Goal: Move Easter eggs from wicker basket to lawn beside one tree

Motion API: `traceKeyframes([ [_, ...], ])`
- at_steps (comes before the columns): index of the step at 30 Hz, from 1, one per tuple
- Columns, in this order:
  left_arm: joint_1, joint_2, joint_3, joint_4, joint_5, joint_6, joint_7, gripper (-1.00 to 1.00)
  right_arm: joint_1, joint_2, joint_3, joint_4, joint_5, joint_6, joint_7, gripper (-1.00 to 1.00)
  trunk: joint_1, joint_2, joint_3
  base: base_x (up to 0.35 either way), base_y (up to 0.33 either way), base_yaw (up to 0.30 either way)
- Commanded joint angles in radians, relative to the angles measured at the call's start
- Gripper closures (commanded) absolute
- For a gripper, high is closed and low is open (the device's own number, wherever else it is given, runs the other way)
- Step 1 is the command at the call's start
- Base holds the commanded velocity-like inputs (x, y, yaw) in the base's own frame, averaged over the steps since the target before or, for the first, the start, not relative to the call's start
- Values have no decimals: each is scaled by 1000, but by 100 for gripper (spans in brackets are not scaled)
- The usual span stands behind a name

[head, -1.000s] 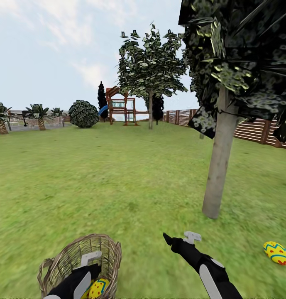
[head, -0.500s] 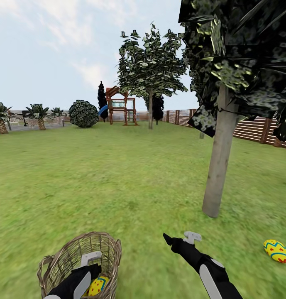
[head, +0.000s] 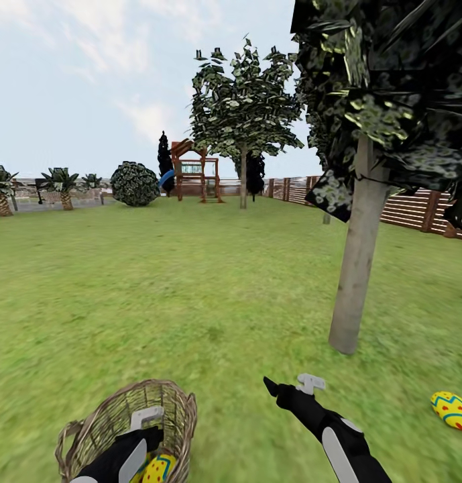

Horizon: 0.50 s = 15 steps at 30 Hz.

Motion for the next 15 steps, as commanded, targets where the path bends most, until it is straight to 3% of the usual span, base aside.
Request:
traceKeyframes([
  [1,0,0,-7,-2,9,5,8,-100,0,0,-1,-1,-6,5,1,-100,0,0,-1,65,26,0],
  [7,0,1,-7,-2,9,6,7,-100,0,0,-1,-1,-6,5,1,-100,0,0,-1,125,86,0],
  [15,0,1,-7,-2,9,6,7,-100,0,0,-1,-1,-6,5,1,-100,0,0,-1,23,83,0],
])
